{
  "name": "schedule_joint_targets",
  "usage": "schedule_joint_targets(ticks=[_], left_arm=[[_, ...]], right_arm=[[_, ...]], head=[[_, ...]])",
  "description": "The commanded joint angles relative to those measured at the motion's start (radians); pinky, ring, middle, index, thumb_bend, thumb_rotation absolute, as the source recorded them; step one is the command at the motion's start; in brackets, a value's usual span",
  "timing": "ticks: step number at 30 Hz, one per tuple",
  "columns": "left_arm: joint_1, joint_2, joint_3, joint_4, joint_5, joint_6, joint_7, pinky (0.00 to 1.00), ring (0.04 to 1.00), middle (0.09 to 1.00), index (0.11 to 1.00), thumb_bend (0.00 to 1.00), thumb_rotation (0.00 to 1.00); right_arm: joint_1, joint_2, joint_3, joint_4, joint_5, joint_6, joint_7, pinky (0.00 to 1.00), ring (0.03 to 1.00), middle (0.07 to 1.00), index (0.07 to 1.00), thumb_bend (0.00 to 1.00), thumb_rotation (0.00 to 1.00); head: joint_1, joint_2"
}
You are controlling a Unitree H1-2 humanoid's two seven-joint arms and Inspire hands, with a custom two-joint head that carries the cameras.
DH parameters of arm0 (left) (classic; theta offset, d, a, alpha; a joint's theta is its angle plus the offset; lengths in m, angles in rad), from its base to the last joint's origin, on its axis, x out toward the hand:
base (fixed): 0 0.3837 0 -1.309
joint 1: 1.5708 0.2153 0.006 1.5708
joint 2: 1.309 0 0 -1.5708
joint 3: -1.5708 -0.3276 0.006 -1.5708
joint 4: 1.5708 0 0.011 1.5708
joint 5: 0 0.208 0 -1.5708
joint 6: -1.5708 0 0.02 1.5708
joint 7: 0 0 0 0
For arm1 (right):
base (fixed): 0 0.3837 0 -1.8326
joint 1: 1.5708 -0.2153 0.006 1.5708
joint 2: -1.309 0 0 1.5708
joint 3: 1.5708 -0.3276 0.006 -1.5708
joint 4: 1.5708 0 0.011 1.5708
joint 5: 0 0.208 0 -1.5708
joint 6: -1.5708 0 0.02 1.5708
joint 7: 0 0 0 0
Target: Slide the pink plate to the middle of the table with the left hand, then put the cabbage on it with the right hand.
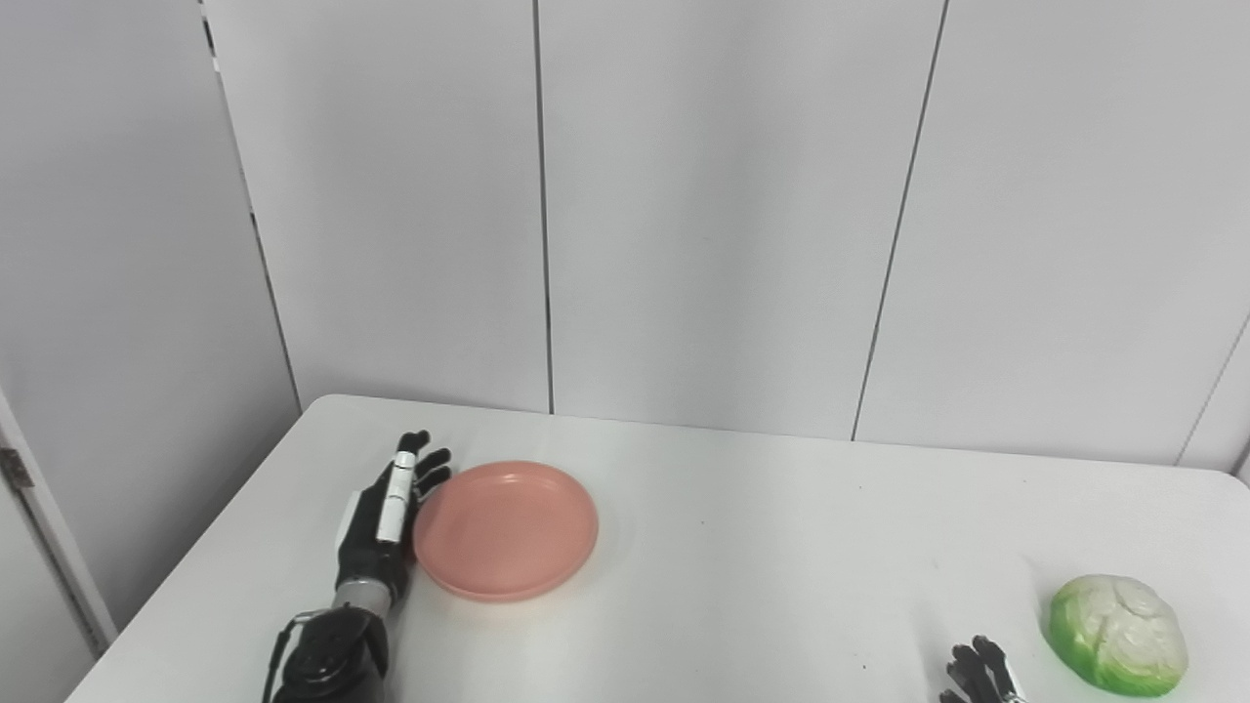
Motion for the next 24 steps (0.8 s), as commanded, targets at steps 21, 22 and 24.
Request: schedule_joint_targets(ticks=[21, 22, 24], left_arm=[[-0.033, -0.223, -0.045, -0.034, -0.012, 0.078, 0.009, 0.81, 0.837, 0.833, 0.865, 0.73, 0.89], [-0.031, -0.227, -0.047, -0.039, -0.011, 0.084, 0.011, 0.81, 0.837, 0.833, 0.866, 0.73, 0.89], [-0.025, -0.245, -0.056, -0.047, -0.009, 0.089, 0.013, 0.80, 0.841, 0.836, 0.867, 0.73, 0.88]], right_arm=[[0.052, 0.055, 0.055, -0.052, -0.054, 0.053, -0.025, 0.81, 0.860, 0.866, 0.887, 0.69, 0.99], [0.053, 0.057, 0.058, -0.055, -0.058, 0.057, -0.027, 0.81, 0.859, 0.866, 0.886, 0.70, 0.99], [0.055, 0.064, 0.066, -0.063, -0.071, 0.063, -0.034, 0.81, 0.859, 0.868, 0.883, 0.70, 0.98]], head=[[-0.146, 0.070], [-0.150, 0.071], [-0.185, 0.087]])
